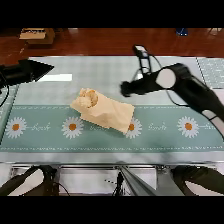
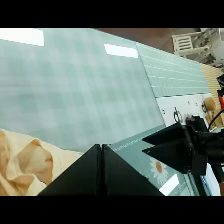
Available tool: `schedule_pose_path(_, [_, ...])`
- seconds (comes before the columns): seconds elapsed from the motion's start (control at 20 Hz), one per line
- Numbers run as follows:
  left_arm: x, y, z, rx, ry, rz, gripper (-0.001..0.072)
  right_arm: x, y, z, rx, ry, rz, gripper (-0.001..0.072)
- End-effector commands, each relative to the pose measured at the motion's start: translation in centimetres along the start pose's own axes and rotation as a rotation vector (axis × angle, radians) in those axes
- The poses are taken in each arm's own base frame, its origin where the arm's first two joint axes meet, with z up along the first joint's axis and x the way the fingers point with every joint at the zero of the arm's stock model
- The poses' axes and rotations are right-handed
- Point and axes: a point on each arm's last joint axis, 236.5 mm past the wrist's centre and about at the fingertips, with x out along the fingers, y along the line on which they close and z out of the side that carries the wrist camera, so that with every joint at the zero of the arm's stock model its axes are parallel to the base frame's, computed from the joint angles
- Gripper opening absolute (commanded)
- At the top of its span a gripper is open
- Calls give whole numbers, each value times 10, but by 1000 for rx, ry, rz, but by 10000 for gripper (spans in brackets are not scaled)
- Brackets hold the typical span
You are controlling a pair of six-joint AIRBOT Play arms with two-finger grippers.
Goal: Fold the shirts.
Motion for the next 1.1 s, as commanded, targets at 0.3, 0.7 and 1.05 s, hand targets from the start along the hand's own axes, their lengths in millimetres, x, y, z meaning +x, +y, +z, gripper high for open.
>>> schedule_pose_path(0.3, [-1, 10, -11, 19, 46, 38, 25, 55, -51, -97, 604, 154, 191, 539])
schedule_pose_path(0.7, [-2, 12, -14, 24, 60, 48, 25, 118, 23, -103, 698, 104, 320, 511])
schedule_pose_path(1.05, [0, 19, -16, 21, 71, 62, 24, 40, 59, -26, 433, -57, 580, 28])
